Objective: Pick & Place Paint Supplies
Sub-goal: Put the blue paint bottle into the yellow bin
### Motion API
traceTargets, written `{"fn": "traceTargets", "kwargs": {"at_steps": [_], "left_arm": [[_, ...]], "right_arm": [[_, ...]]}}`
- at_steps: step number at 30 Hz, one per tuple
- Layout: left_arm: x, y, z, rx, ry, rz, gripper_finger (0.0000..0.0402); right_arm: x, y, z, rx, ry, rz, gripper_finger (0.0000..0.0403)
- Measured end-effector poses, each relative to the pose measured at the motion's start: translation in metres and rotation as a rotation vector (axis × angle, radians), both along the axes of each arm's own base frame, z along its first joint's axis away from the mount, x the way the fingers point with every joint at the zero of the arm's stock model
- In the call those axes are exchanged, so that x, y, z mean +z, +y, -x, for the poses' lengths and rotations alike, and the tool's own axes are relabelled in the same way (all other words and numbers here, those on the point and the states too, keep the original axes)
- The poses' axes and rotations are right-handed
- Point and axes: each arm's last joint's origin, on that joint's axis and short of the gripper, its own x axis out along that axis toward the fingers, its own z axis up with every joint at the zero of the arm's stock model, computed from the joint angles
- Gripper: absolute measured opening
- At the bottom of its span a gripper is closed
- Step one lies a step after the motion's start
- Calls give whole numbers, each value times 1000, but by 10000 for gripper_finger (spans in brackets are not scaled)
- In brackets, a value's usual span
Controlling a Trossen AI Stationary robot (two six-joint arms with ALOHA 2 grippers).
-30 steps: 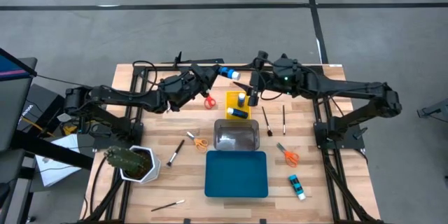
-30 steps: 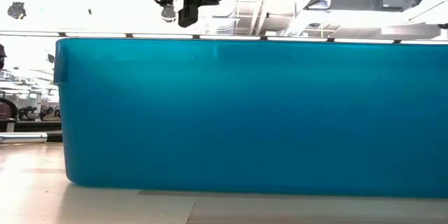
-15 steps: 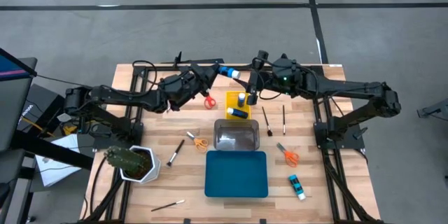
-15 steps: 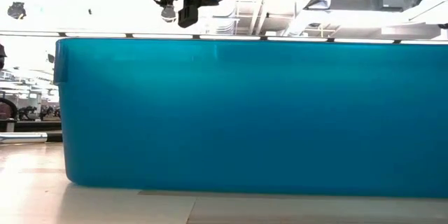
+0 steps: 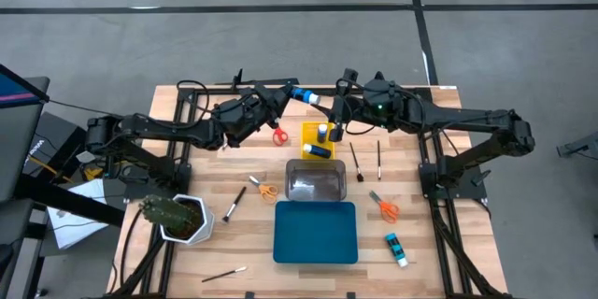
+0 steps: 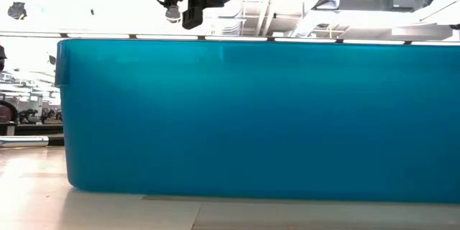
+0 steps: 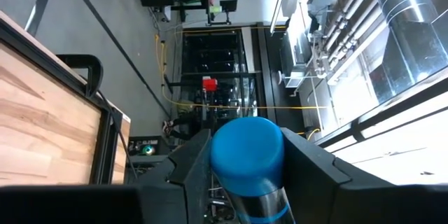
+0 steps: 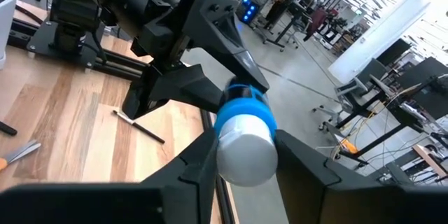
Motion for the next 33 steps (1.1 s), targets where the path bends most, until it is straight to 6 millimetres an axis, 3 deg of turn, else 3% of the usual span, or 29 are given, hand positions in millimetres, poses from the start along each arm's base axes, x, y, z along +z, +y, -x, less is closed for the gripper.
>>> {"fn": "traceTargets", "kwargs": {"at_steps": [11, 20, 33], "left_arm": [[1, 6, 2, 33, 135, -145, 193], [5, 9, 6, 47, 225, -250, 198], [40, 10, 56, 101, 427, -413, 192]], "right_arm": [[2, -6, 4, -126, -48, -71, 112], [1, -19, 9, -197, -53, -156, 112], [38, -55, 22, -259, 87, -312, 112]]}}
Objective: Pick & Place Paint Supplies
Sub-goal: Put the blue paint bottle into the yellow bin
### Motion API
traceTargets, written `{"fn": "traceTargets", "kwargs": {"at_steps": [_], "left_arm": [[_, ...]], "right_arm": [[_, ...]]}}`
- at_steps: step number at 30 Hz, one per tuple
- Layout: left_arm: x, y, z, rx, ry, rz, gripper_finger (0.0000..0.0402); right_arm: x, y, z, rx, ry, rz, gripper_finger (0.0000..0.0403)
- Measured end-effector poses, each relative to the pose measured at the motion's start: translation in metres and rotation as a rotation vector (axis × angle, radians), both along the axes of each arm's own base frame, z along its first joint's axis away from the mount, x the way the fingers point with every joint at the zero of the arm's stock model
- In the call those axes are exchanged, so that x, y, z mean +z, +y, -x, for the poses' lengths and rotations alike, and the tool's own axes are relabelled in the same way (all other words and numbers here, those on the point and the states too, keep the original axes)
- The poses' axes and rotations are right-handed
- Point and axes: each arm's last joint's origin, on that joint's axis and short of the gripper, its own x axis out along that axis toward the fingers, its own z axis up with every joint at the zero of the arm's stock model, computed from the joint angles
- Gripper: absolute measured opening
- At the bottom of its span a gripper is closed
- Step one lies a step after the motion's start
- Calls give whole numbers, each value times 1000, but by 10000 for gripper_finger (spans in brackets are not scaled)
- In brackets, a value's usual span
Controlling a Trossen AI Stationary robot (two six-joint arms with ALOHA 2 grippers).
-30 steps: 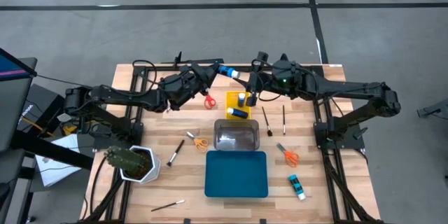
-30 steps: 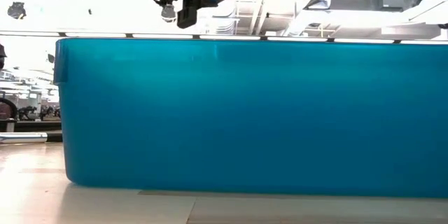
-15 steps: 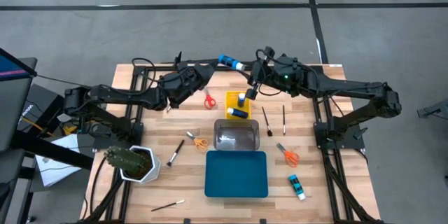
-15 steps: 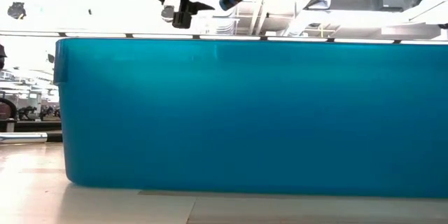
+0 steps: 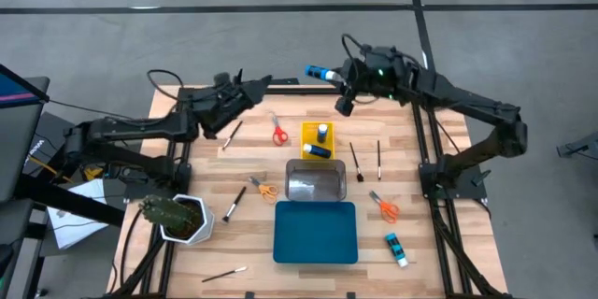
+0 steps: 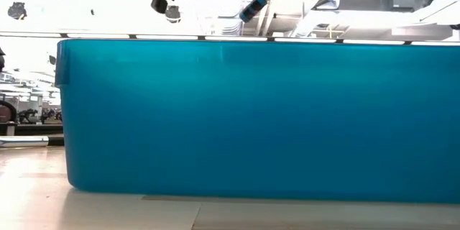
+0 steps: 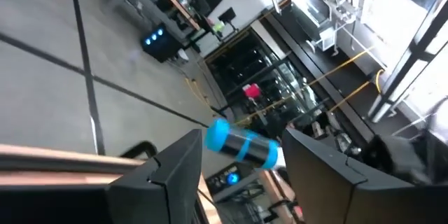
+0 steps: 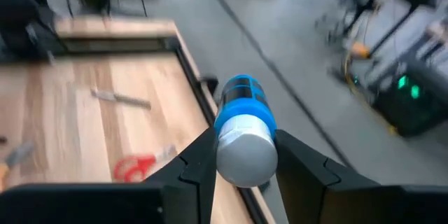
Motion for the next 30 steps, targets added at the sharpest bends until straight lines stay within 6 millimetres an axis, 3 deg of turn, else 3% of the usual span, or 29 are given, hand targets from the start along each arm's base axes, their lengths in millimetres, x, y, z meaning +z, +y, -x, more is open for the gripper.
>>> {"fn": "traceTargets", "kwargs": {"at_steps": [8, 15, 20, 30], "left_arm": [[14, 2, 29, 43, 58, -51, 184], [15, 0, 42, 48, 115, -39, 182], [10, -1, 46, 45, 184, -24, 181], [3, -2, 48, 35, 258, -7, 181]], "right_arm": [[17, -32, -35, 9, 175, -137, 112], [-1, -57, -71, -8, 394, -366, 112], [-40, -48, -92, 4, 508, -437, 112], [-81, -18, -129, 6, 597, -503, 112]]}}
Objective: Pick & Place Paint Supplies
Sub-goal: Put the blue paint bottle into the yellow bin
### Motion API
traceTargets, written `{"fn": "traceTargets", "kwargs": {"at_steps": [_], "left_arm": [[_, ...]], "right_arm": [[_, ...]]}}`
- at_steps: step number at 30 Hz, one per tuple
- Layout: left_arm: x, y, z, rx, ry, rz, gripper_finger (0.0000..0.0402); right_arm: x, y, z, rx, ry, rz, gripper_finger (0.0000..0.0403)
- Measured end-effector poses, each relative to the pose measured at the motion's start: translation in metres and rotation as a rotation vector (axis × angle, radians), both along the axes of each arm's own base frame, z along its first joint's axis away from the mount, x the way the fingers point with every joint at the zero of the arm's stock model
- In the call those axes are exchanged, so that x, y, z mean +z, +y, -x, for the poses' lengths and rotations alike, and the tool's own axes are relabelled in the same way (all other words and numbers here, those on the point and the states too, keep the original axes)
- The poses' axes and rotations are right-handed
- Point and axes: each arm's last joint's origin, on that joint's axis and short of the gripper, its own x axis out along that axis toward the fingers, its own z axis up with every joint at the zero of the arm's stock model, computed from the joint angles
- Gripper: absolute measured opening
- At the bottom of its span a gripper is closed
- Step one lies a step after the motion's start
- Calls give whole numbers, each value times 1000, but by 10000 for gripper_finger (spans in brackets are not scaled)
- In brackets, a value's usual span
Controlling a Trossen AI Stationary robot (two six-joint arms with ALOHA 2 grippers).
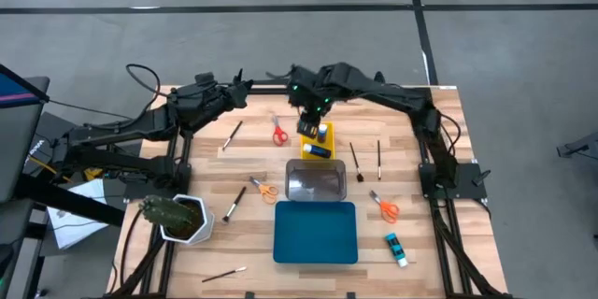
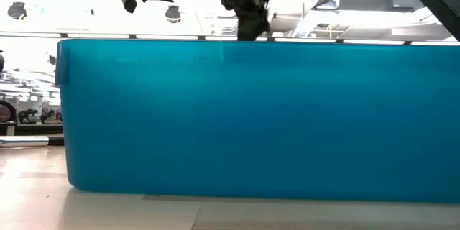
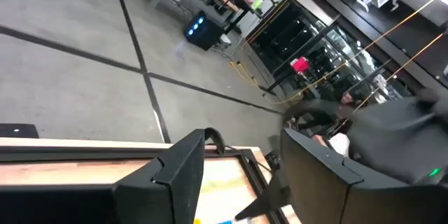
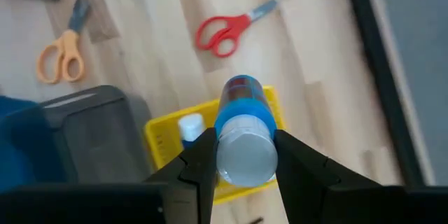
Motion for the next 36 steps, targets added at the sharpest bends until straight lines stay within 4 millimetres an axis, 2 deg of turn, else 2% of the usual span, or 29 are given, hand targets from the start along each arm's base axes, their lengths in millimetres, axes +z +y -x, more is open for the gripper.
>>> {"fn": "traceTargets", "kwargs": {"at_steps": [4, 8, 23, 31, 36], "left_arm": [[-2, -1, 0, -8, 19, 6, 181], [-3, -1, -1, -47, 25, 13, 181], [-3, -2, -1, -71, 32, 18, 181], [-3, -2, -1, -70, 32, 18, 181], [-3, -2, -1, -72, 32, 18, 181]], "right_arm": [[-16, 4, -9, 11, 48, -12, 112], [-13, 3, -6, 8, 47, -11, 112], [-15, -23, 5, 23, 62, -66, 112], [-53, -24, -12, 53, 168, -107, 112], [-54, -25, -15, 56, 141, -97, 112]]}}
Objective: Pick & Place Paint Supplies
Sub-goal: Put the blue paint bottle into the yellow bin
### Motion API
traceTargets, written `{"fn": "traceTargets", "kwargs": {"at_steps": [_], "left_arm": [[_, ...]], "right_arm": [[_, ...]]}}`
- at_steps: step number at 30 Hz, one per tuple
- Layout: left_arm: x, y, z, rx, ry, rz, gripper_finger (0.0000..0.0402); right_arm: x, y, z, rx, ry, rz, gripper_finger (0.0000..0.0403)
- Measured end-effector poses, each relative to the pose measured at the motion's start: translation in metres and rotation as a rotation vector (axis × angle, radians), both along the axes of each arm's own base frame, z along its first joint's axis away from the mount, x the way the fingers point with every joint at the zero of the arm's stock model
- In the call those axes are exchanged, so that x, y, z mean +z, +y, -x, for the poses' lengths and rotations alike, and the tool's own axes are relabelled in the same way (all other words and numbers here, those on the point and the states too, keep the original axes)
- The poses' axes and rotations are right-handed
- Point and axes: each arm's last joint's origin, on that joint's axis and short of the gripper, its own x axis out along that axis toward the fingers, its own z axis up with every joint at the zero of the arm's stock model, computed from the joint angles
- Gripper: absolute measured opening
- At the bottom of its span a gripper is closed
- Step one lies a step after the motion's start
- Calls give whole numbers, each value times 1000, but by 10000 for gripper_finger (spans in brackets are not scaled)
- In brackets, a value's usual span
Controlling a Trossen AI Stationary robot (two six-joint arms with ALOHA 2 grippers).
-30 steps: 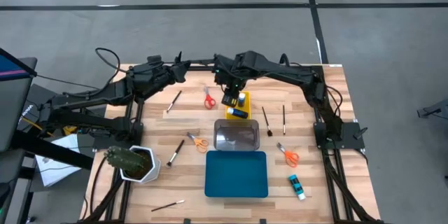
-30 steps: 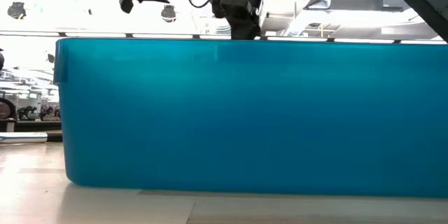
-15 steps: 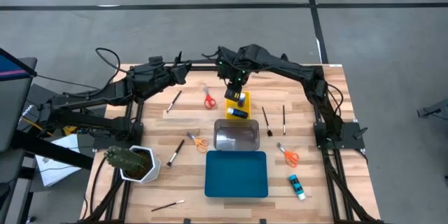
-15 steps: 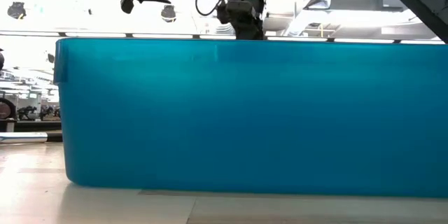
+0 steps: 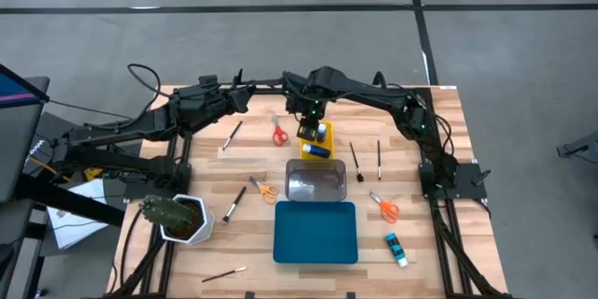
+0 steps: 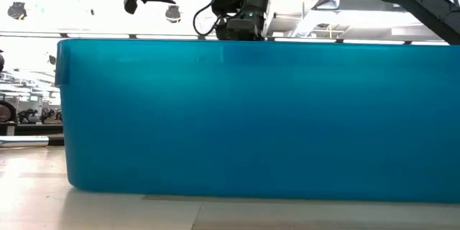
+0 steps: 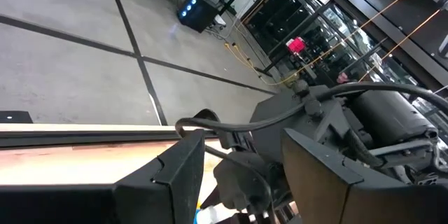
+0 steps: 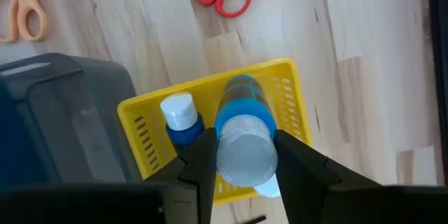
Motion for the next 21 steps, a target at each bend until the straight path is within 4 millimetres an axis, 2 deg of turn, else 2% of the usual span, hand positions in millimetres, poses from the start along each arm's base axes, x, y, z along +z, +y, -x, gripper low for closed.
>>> {"fn": "traceTargets", "kwargs": {"at_steps": [12, 21], "left_arm": [[0, 0, 0, 0, 0, 0, 181], [0, 0, 0, 1, 0, 0, 181]], "right_arm": [[-2, -7, 2, 7, -1, 2, 112], [-34, -5, 1, 15, 52, -42, 112]]}}
